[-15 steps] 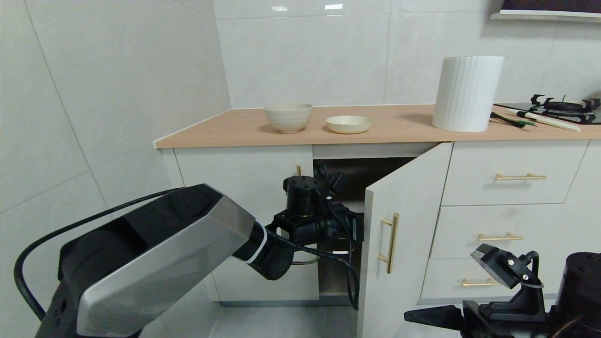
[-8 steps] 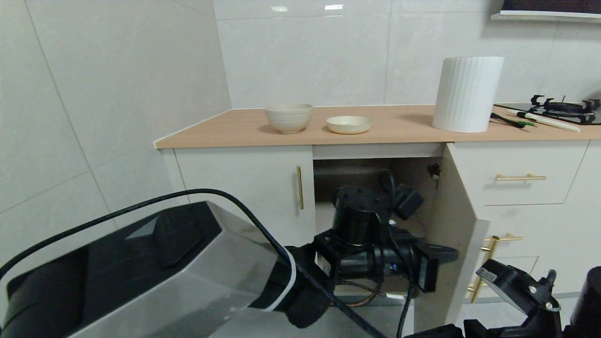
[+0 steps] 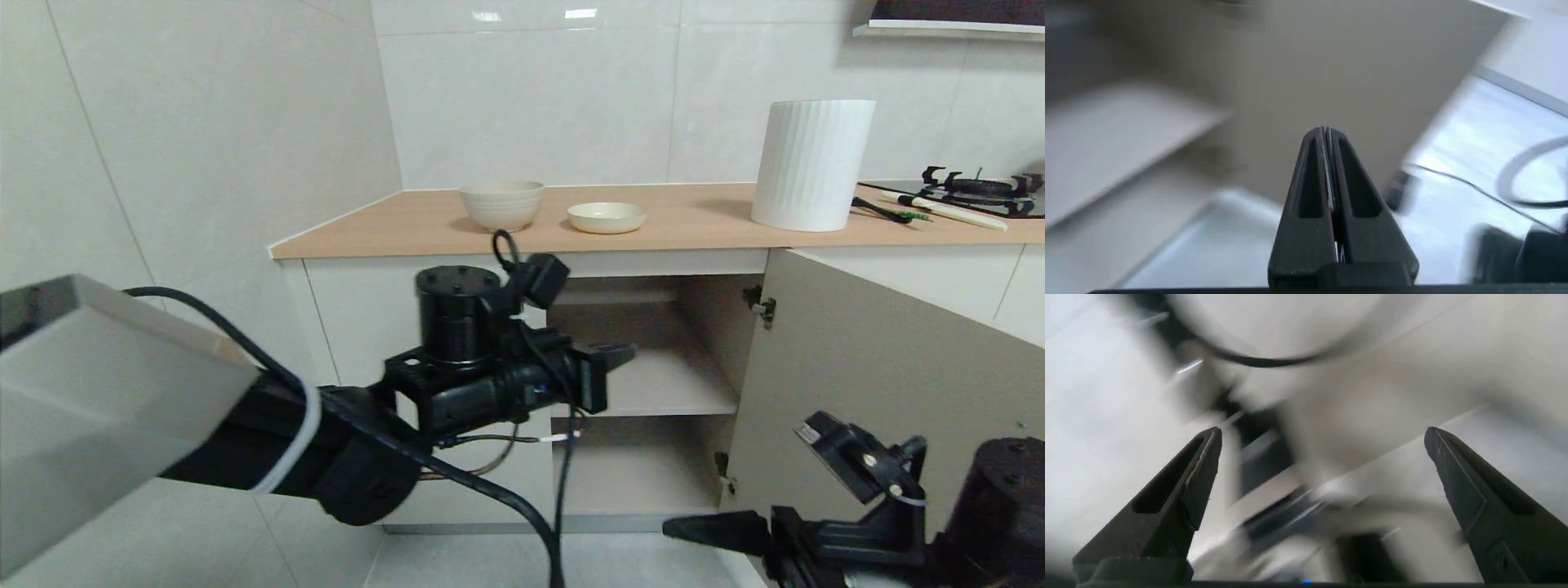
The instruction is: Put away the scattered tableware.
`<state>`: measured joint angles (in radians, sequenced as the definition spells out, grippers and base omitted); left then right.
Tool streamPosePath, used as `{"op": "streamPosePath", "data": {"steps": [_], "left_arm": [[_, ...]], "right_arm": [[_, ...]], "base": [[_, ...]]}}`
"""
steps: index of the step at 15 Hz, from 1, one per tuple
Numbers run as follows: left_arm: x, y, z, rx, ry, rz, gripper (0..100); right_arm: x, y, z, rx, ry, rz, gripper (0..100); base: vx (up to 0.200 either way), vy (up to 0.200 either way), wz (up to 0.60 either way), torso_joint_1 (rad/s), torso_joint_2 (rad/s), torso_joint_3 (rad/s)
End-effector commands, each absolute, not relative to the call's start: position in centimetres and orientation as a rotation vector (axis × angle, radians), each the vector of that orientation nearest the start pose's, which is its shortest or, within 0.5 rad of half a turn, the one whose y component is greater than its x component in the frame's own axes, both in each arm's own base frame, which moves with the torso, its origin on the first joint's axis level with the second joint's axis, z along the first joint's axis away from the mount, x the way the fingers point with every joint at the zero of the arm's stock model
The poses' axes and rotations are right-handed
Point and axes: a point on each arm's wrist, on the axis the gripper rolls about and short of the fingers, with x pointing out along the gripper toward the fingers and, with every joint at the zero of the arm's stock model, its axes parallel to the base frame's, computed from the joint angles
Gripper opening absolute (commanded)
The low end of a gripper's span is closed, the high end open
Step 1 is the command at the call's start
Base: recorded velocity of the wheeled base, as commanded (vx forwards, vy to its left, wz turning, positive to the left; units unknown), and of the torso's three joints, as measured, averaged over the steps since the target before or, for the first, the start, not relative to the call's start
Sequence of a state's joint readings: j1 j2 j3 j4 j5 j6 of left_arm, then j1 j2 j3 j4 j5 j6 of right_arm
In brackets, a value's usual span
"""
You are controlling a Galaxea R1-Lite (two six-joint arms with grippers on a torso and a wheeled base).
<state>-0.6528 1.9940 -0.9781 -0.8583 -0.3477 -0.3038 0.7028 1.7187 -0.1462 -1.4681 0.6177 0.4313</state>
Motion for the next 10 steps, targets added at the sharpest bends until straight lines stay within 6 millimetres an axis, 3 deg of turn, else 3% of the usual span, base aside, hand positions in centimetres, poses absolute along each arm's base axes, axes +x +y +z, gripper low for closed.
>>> {"op": "streamPosePath", "data": {"steps": [1,3,4,5,6,7,8,9,10], "left_arm": [[28.0,-14.2,18.4,-0.241,0.221,-0.761,0],[27.3,-11.4,18.9,-0.244,0.237,-0.681,0],[26.2,-8.7,19.3,-0.254,0.251,-0.603,0],[26.0,-8.3,19.4,-0.255,0.250,-0.591,0],[25.0,-7.0,19.7,-0.259,0.237,-0.554,0],[24.2,-6.4,19.9,-0.260,0.225,-0.542,0],[24.2,-6.4,19.9,-0.260,0.224,-0.541,0],[23.9,-6.0,19.9,-0.260,0.222,-0.527,0],[23.8,-5.9,19.9,-0.260,0.222,-0.524,0]], "right_arm": [[19.3,17.7,10.1,0.319,0.353,1.165,100],[20.9,18.9,11.2,0.313,0.310,1.071,100],[23.4,20.2,12.4,0.192,0.226,0.812,100],[23.9,20.5,12.6,0.160,0.214,0.754,100],[24.4,21.4,15.1,0.143,0.162,0.678,100],[24.2,21.3,17.5,0.139,0.162,0.675,100],[24.2,21.3,17.7,0.137,0.163,0.673,100],[23.4,20.0,20.9,0.088,0.266,0.633,100],[23.4,19.9,21.2,0.079,0.286,0.626,100]], "base": [[0.000,0.000,0.00,0.000,0.00,0.000],[0.000,0.000,0.00,0.000,0.00,0.000],[0.000,0.000,0.00,0.000,0.00,0.000],[0.000,0.000,0.00,0.000,0.00,0.000],[0.000,0.000,0.00,0.000,0.00,0.000],[0.000,0.000,0.00,0.000,0.00,0.000],[0.000,0.000,0.00,0.000,0.00,0.000],[0.000,0.000,0.00,0.000,0.00,0.000],[0.000,0.000,0.00,0.000,0.00,0.000]]}}
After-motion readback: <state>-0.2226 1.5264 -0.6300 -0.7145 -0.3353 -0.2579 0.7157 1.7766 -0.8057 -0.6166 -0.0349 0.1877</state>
